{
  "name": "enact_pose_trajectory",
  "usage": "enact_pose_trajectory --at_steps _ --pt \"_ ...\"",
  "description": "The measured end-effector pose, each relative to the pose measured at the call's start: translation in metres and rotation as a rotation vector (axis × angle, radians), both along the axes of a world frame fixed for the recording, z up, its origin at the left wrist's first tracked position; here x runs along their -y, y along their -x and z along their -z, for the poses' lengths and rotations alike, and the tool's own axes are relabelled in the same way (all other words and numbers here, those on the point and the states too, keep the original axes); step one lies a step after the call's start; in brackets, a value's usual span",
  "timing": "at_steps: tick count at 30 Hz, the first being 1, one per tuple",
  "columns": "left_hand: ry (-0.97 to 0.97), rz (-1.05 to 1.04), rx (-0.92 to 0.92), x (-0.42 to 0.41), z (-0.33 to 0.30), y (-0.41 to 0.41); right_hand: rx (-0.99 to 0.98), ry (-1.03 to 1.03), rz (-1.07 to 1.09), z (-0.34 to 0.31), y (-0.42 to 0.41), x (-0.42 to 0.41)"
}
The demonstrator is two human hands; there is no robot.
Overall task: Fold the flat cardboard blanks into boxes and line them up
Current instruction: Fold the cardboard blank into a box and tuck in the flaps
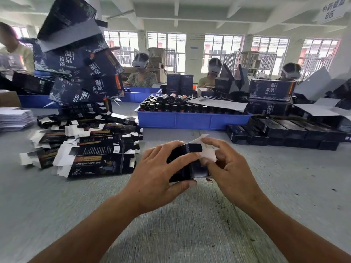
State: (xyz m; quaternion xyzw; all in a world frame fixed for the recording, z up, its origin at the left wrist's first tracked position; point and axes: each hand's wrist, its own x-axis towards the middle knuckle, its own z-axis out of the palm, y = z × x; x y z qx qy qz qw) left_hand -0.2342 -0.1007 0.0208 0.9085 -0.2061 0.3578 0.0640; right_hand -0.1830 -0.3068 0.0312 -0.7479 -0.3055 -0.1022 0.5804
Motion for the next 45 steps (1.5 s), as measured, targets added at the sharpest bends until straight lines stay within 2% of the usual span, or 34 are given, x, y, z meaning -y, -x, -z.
enact_pose_trajectory --at_steps 4,10,17,26,32,39,45 --pt "0.022 0.037 0.010 0.0000 -0.0011 0.0006 0.043 0.006 0.080 0.0003 0.0010 0.0005" --pt "0.040 0.034 0.042 -0.0039 -0.0043 -0.0007 0.169 0.079 0.098 0.0029 0.0035 -0.0010" --pt "0.015 0.035 0.020 -0.0036 -0.0041 0.0002 0.219 0.140 0.104 0.0032 0.0028 0.0005" --pt "0.019 0.015 0.000 -0.0006 -0.0060 0.0031 0.184 0.218 0.101 -0.0018 0.0038 0.0016" --pt "0.077 0.017 -0.047 -0.0083 -0.0044 0.0017 0.106 0.386 -0.028 -0.0060 0.0077 0.0045" --pt "0.093 0.063 -0.016 -0.0041 -0.0034 0.0014 0.142 0.248 0.099 -0.0012 0.0078 0.0015" --pt "0.034 0.044 0.017 -0.0023 -0.0040 0.0011 0.179 0.228 0.131 0.0021 0.0082 -0.0009"
